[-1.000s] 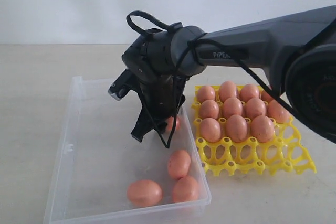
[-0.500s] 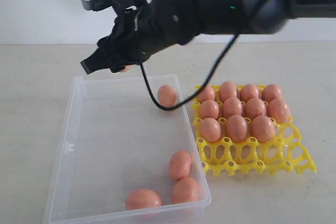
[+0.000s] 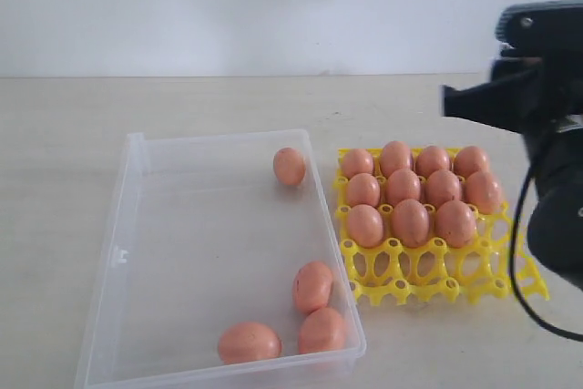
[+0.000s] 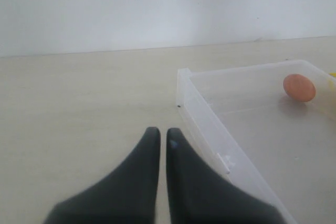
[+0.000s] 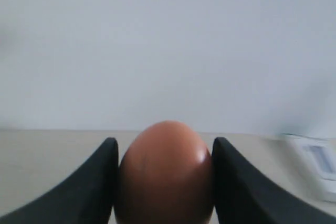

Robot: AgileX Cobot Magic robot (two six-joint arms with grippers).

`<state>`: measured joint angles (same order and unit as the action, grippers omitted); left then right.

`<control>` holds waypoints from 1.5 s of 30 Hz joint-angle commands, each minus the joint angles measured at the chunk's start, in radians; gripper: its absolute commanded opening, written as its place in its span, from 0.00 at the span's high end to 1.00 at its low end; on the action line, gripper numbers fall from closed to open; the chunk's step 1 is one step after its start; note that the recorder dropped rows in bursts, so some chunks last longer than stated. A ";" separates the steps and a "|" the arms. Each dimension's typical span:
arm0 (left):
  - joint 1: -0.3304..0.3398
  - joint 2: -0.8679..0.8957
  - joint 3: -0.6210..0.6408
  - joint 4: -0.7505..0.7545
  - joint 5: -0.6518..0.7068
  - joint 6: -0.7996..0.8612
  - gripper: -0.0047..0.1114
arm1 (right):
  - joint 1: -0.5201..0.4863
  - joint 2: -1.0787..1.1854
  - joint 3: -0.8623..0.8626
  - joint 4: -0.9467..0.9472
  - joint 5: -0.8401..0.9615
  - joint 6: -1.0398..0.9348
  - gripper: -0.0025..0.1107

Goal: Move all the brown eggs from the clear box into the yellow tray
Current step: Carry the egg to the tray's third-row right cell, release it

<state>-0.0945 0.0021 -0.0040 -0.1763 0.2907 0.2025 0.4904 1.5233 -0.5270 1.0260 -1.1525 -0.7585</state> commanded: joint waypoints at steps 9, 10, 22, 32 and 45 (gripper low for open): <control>-0.005 -0.002 0.004 0.002 -0.007 0.001 0.92 | -0.334 -0.037 0.150 -0.414 0.192 0.457 0.98; -0.005 -0.002 0.004 0.002 -0.007 0.001 0.92 | -0.399 -0.037 0.164 -0.540 0.229 0.497 0.98; -0.005 -0.002 0.004 0.002 -0.007 0.001 0.92 | -0.888 -0.035 0.047 -2.281 0.401 1.610 0.98; -0.005 -0.002 0.004 0.002 -0.007 0.001 0.92 | -0.888 0.020 0.047 -2.431 0.353 1.534 0.98; -0.005 -0.002 0.004 0.002 -0.007 0.001 0.92 | -0.888 0.145 0.047 -2.270 0.338 1.380 0.98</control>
<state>-0.0945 0.0021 -0.0040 -0.1763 0.2907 0.2025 -0.3903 1.6650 -0.4774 -1.3111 -0.8073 0.6430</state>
